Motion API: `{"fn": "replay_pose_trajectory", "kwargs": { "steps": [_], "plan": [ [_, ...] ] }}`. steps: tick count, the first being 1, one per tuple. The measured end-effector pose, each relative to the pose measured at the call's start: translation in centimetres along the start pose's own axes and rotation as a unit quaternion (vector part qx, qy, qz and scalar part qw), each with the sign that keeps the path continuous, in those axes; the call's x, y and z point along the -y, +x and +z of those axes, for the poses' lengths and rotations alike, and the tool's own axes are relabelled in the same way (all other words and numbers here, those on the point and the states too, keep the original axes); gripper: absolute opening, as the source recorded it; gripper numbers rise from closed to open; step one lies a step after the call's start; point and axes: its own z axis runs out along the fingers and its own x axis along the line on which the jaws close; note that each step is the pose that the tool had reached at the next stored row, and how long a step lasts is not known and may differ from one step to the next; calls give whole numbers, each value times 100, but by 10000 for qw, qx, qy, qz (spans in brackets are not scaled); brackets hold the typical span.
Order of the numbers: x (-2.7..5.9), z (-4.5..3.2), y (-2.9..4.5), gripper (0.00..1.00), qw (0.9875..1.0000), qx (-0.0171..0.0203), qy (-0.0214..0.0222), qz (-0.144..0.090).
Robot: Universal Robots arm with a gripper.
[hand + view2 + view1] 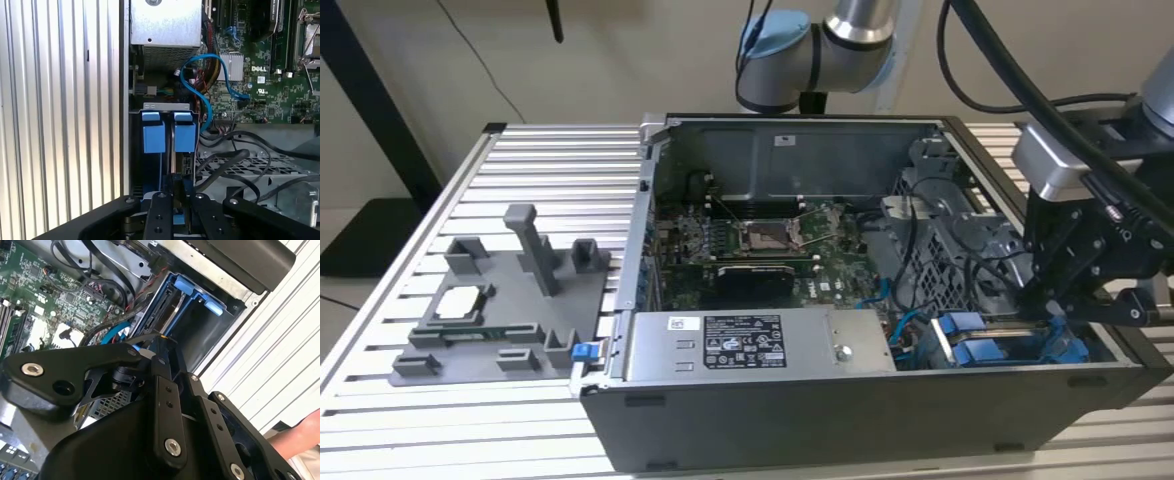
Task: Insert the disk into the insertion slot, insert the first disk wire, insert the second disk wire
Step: 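Insert the first disk wire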
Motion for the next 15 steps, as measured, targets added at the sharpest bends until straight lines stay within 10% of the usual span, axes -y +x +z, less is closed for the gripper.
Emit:
{"fn": "replay_pose_trajectory", "kwargs": {
  "steps": [5,15],
  "plan": [
    [68,43,4,0,10000,21,0,1],
    [195,147,1,0,9998,211,5,72]
  ]
}}
